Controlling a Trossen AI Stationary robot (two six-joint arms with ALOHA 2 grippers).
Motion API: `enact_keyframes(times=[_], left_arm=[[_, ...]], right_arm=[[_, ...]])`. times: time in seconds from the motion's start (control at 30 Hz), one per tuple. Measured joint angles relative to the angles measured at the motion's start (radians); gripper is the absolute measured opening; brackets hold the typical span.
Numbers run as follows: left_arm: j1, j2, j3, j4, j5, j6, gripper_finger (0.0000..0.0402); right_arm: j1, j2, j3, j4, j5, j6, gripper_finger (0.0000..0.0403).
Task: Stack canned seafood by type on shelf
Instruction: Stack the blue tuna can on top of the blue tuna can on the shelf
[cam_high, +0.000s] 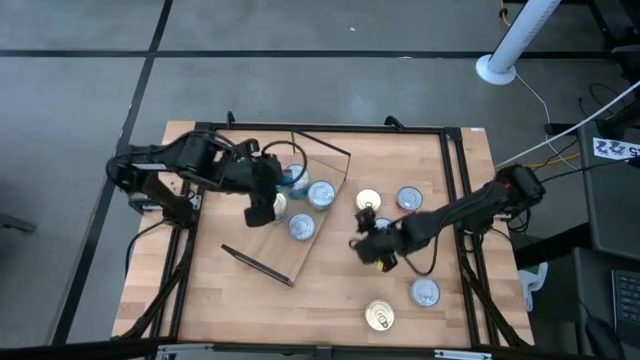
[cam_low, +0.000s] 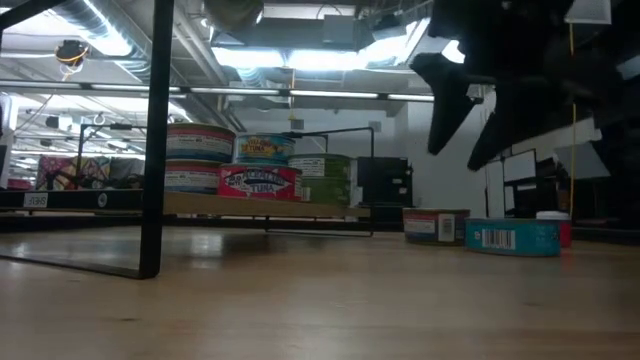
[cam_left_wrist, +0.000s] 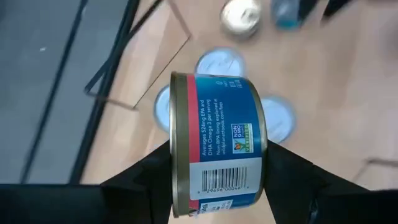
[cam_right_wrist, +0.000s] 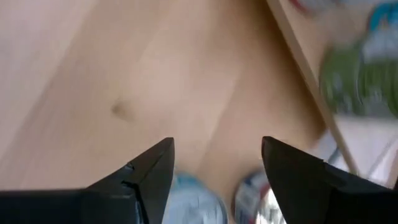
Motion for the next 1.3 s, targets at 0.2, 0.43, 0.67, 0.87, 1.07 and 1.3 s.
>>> enact_keyframes(times=[0.2, 0.43, 0.67, 0.87, 1.07, 1.3], left_arm=[[0.0, -0.038, -0.229, -0.001, -0.067, 0.07, 0.0194], [0.0, -0.006, -0.418, 0.004, -0.158, 0.102, 0.0197], [-0.001, 0.015, -0.51, 0.048, -0.185, 0.076, 0.0196], [-0.001, 0.015, -0.526, 0.131, -0.187, 0.107, 0.0197], [-0.001, 0.015, -0.526, 0.18, -0.188, 0.127, 0.0198], [0.001, 0.043, -0.533, 0.192, -0.188, 0.14, 0.0199]], right_arm=[[-0.079, -0.145, 0.0, -0.106, -0.033, 0.118, 0.0241], [-0.124, -0.261, 0.0, -0.069, -0.033, 0.13, 0.0241], [-0.15, -0.318, 0.0, -0.05, -0.027, 0.127, 0.0241], [-0.149, -0.329, 0.0, -0.027, -0.024, 0.125, 0.0241], [-0.148, -0.328, 0.0, -0.027, -0.025, 0.118, 0.0241], [-0.148, -0.327, 0.0, -0.027, -0.025, 0.118, 0.0241]])
